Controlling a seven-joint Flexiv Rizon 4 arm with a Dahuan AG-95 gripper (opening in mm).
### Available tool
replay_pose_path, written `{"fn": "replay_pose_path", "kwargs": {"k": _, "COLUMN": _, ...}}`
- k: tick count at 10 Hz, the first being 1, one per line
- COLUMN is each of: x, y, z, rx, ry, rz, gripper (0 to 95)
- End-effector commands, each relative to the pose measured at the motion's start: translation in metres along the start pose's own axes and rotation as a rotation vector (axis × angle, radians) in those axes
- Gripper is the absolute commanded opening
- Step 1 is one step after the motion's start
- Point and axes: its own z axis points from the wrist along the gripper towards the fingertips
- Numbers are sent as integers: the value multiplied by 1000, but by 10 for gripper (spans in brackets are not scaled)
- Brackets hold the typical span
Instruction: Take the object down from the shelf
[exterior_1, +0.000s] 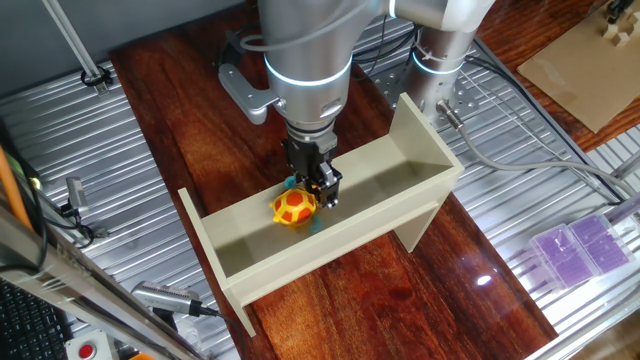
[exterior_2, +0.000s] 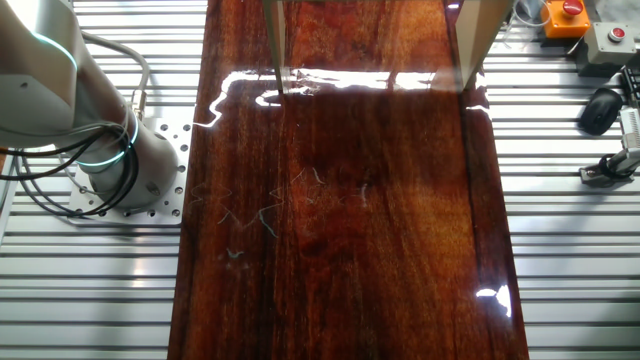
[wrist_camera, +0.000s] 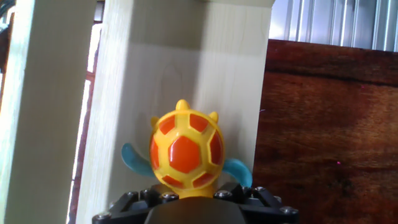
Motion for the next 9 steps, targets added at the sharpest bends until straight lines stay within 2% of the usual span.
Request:
{"fn": "replay_pose_path", "kwargs": {"k": 1, "x": 0, "y": 0, "z": 1, "rx": 1, "ry": -1, "rz": 2, "gripper": 0}}
{"fn": "replay_pose_path", "kwargs": {"k": 6, "x": 0, "y": 0, "z": 0, "rx": -7, "ry": 1, "rz": -2, "gripper": 0}}
{"fn": "replay_pose_path", "kwargs": {"k": 9, "x": 0, "y": 2, "z": -12, "rx": -20, "ry": 7, "rz": -6, "gripper": 0}}
